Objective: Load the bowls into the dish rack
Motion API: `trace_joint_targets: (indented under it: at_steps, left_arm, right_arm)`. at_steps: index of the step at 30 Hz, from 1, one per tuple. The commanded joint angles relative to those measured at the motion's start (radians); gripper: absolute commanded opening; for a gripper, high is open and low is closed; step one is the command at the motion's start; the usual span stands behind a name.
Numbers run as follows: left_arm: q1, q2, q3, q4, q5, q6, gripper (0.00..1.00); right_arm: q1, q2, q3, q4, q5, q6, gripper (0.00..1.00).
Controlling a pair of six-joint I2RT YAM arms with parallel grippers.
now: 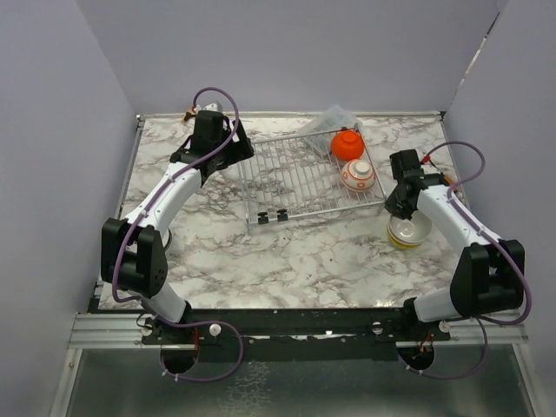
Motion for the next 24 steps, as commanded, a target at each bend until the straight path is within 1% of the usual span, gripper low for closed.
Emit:
trace_joint_targets:
  at_steps: [1, 2, 3, 16, 21, 24]
  left_arm:
    - [0.006, -0.038, -0.011, -0.011, 0.010, -0.011, 0.90]
    - [0.006, -0.038, -0.009, -0.010, 0.010, -0.011, 0.90]
    - [0.006, -0.038, -0.010, -0.010, 0.009, -0.011, 0.90]
    - [0.006, -0.029, 0.011, -0.011, 0.010, -0.023, 0.90]
    - [0.006, -0.029, 0.012, -0.011, 0.010, -0.025, 0.90]
    - [0.006, -0.029, 0.011, -0.011, 0.010, -0.027, 0.90]
  right_arm:
    - [-0.001, -0.033, -0.020, 0.050, 0.025, -0.002, 0.11]
    - [-0.001, -0.037, -0.017, 0.044, 0.024, -0.003, 0.04]
    - [-0.001, -0.038, -0.010, 0.036, 0.024, -0.003, 0.01]
    - [-0.001, -0.127, 0.134, -0.119, 0.050, 0.021, 0.01]
    - [-0.001, -0.165, 0.199, -0.119, 0.024, 0.003, 0.01]
    - [-0.001, -0.201, 0.219, -0.068, -0.022, -0.020, 0.01]
